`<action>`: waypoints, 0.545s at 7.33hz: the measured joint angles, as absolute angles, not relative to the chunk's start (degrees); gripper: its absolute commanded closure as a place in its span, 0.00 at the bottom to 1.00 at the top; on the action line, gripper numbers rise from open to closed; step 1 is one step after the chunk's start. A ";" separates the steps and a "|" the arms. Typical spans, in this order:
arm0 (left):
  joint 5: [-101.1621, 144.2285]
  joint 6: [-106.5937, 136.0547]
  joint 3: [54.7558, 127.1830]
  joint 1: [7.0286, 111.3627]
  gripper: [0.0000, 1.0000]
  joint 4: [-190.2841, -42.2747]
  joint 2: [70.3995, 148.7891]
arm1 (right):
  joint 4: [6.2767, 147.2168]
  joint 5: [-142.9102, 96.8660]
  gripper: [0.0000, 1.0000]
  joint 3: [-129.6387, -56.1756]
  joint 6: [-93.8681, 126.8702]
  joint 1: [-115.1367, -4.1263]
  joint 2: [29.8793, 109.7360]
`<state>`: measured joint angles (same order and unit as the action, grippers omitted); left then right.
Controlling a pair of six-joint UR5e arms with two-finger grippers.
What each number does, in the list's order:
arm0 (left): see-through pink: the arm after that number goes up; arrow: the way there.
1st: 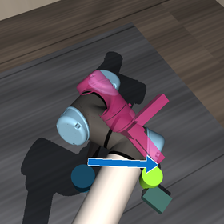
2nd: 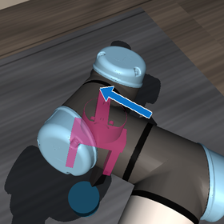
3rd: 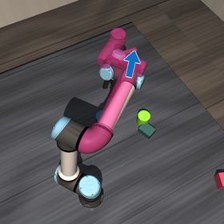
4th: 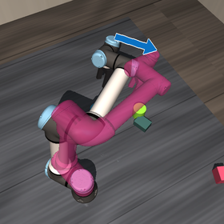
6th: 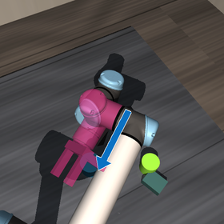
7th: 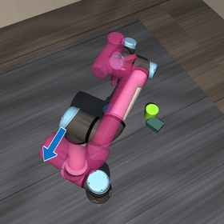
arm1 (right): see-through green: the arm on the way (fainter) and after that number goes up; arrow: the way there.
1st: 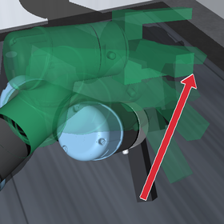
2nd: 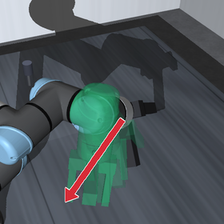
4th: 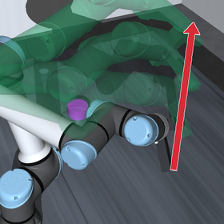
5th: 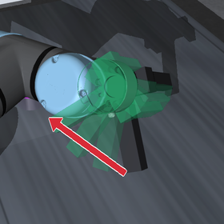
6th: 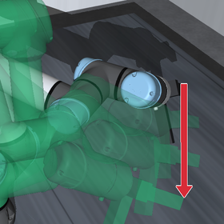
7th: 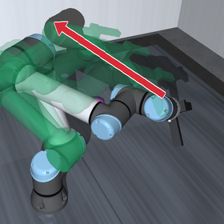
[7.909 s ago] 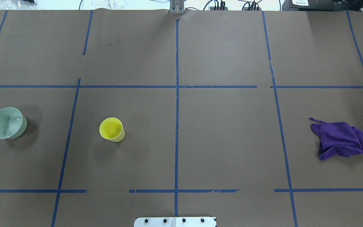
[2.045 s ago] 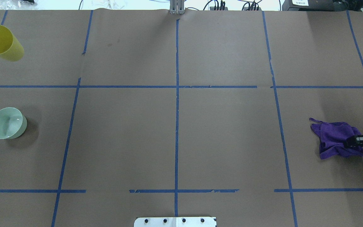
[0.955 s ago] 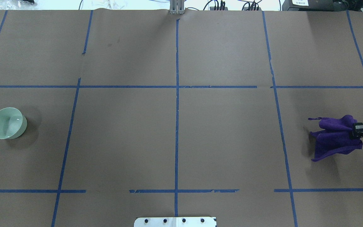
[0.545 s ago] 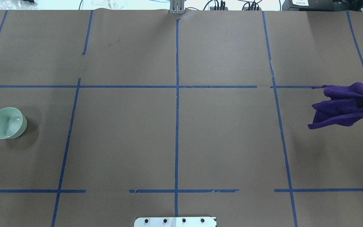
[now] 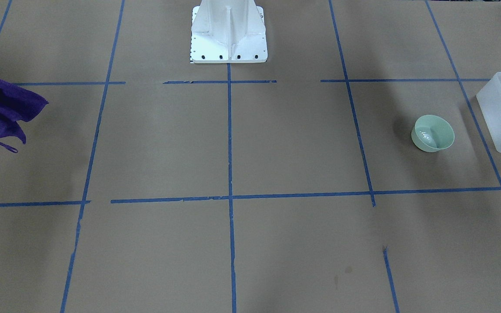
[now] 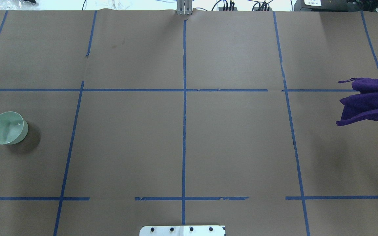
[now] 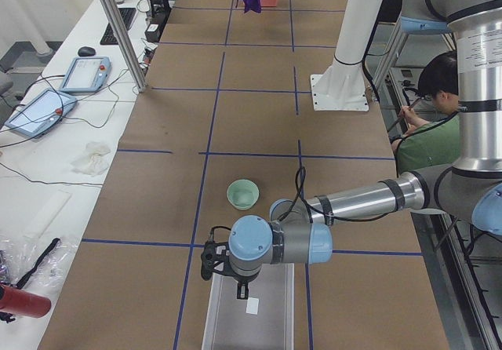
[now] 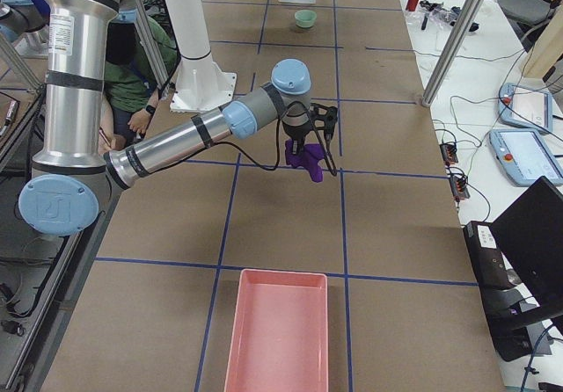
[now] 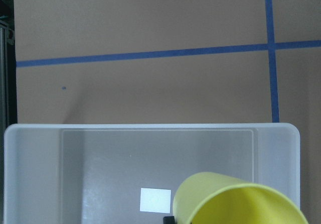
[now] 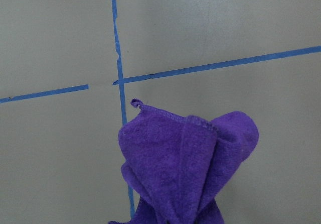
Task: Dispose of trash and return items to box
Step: 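Drop the cup into the clear bin while the right gripper lifts the cloth, then carry the purple cloth with the right gripper over the pink bin and release it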
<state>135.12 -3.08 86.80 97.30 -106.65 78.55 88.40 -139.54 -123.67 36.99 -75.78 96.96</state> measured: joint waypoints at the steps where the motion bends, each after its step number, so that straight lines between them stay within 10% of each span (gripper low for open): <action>1: 135.48 -1.65 86.63 96.69 1.00 -108.71 77.45 | 91.31 -139.46 1.00 -123.66 32.14 -77.57 96.82; 4: 137.55 -0.76 84.67 91.88 1.00 -113.03 76.83 | 94.00 -139.40 1.00 -123.36 24.92 -81.08 96.92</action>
